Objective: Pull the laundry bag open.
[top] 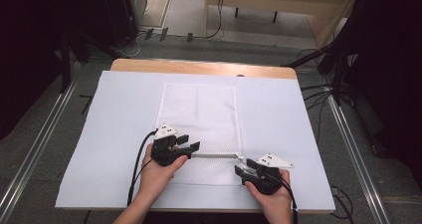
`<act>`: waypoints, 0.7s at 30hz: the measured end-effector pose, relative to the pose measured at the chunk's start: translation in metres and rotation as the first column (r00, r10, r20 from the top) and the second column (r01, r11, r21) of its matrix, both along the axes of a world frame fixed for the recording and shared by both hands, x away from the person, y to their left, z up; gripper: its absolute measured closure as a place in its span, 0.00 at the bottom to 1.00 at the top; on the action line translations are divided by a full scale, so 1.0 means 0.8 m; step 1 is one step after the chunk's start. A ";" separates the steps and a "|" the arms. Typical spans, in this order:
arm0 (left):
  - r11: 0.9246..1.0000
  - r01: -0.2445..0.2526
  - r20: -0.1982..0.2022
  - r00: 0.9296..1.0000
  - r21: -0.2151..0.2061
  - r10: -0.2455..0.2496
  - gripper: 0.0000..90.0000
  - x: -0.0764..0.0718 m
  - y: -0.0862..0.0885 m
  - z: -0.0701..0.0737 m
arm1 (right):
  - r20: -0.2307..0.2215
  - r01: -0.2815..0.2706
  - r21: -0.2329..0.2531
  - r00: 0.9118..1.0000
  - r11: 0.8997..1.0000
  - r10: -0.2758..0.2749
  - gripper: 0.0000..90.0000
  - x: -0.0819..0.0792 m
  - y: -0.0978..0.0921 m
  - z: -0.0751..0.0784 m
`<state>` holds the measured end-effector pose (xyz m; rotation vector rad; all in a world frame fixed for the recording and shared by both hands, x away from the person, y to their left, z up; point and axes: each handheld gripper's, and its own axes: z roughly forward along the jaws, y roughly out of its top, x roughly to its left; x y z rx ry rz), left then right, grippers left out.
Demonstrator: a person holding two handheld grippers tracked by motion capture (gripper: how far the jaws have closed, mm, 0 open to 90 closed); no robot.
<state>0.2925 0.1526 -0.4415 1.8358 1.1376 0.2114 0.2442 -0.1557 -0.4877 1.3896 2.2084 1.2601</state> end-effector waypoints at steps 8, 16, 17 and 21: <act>0.998 0.061 -0.010 0.998 -0.001 -0.061 0.51 -0.008 -0.028 0.000 | 0.044 -0.018 -0.106 0.999 0.994 0.023 0.64 -0.009 0.017 0.001; 0.993 0.122 -0.017 0.992 0.008 -0.122 0.51 -0.010 -0.065 0.003 | 0.053 0.047 -0.138 0.998 0.989 -0.040 0.99 -0.009 0.021 0.001; 0.992 0.129 -0.020 0.991 0.014 -0.129 0.51 -0.010 -0.071 0.003 | 0.043 0.041 -0.127 0.998 0.991 -0.036 1.00 -0.009 0.020 0.001; 0.989 0.151 -0.037 0.988 0.013 -0.150 0.51 -0.006 -0.100 0.004 | 0.060 0.050 -0.116 0.997 0.992 -0.043 1.00 -0.010 0.019 0.001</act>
